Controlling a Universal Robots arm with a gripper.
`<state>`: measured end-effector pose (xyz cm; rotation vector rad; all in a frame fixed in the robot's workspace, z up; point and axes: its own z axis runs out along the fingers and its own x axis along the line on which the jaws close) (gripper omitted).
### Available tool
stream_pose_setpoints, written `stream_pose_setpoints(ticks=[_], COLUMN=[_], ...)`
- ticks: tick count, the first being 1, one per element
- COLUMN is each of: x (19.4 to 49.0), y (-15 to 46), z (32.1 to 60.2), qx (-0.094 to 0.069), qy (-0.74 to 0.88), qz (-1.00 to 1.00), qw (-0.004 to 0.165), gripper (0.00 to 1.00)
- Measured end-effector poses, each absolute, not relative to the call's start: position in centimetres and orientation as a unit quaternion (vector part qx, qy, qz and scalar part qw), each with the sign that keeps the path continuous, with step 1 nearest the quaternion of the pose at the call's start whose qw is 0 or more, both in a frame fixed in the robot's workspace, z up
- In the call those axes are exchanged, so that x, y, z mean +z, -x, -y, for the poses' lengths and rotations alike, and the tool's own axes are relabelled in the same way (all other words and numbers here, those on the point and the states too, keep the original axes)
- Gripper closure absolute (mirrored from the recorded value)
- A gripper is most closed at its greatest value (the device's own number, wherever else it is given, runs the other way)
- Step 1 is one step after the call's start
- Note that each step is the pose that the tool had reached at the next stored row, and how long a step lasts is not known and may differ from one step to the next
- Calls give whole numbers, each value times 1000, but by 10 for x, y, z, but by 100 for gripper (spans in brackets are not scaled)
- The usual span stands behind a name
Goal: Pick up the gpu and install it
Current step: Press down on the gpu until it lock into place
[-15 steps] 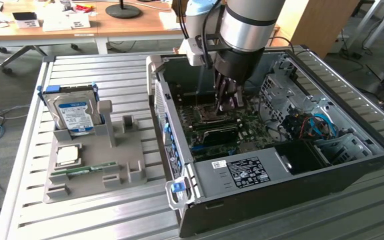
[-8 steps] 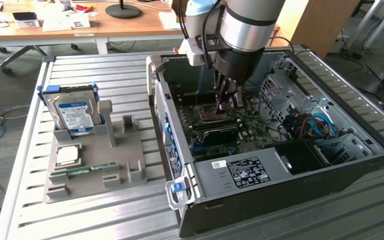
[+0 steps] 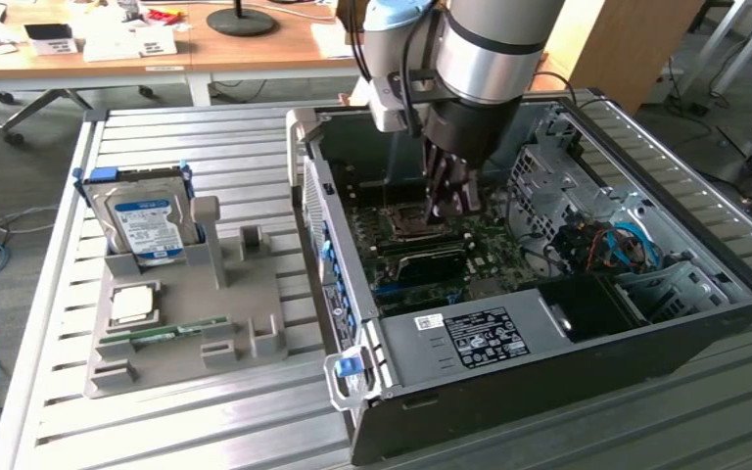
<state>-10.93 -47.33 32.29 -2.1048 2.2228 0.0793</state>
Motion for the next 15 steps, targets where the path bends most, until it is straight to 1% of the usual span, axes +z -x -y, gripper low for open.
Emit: stream_pose_setpoints(ticks=[15], x=[316], y=[109], z=[473], qx=[26], qy=[687], qz=[-725], qw=[39], gripper=[89])
